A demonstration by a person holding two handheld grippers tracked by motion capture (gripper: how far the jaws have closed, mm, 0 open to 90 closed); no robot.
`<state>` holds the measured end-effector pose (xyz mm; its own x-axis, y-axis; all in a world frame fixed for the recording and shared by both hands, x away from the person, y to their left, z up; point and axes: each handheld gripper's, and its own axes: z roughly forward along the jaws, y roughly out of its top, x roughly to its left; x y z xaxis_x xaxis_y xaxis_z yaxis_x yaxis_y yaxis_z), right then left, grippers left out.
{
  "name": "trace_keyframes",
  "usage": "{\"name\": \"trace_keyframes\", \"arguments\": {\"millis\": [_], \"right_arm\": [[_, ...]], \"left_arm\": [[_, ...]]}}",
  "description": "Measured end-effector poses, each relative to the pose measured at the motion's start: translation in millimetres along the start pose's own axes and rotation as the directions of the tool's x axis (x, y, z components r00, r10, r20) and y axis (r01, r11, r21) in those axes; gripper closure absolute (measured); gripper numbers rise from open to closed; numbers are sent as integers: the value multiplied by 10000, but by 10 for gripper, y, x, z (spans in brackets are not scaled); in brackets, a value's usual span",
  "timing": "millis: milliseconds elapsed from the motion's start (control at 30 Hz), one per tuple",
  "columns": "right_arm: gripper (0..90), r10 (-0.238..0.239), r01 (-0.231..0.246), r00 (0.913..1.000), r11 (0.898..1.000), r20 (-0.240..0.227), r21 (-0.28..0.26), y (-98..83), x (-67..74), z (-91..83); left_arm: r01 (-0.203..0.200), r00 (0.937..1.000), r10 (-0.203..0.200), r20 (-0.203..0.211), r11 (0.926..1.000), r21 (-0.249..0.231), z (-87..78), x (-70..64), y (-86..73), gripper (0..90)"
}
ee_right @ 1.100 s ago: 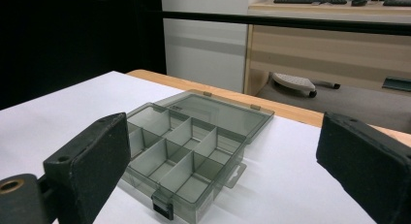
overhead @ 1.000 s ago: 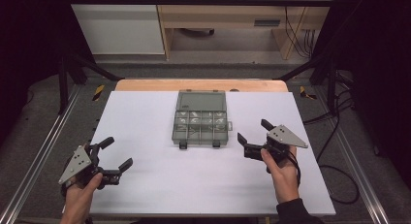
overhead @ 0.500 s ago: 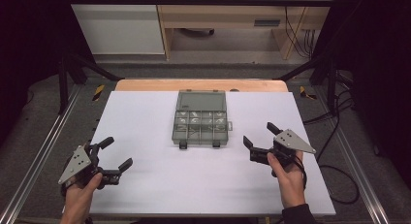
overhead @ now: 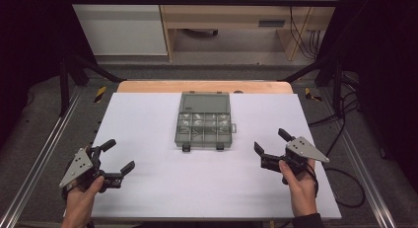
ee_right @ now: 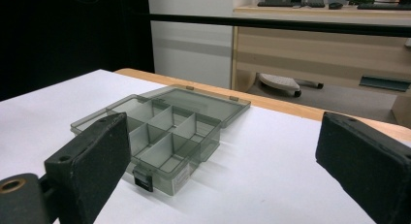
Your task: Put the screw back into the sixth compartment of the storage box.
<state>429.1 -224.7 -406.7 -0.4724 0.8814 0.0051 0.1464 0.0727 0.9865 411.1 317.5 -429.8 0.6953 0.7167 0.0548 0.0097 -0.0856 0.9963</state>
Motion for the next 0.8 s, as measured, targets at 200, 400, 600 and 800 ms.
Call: {"name": "trace_keyframes", "arguments": {"millis": [200,400,600,800], "right_arm": [[60,15,-15,10000,10000,23,-30,-51,-27,-55],[59,116,-116,9999,9999,18,-2,-113,-56,-109],[52,82,-82,10000,10000,9,31,-171,-73,-142],[52,161,-161,9999,9999,25,56,-230,-74,-164]], "left_arm": [[-6,10000,6,9,10000,1,0,-1,0,10],[-41,10000,41,16,10000,32,-2,-2,2,10],[-6,10000,6,10,10000,-5,-3,-2,2,10],[-43,10000,43,20,10000,18,-8,-2,3,10]]}}
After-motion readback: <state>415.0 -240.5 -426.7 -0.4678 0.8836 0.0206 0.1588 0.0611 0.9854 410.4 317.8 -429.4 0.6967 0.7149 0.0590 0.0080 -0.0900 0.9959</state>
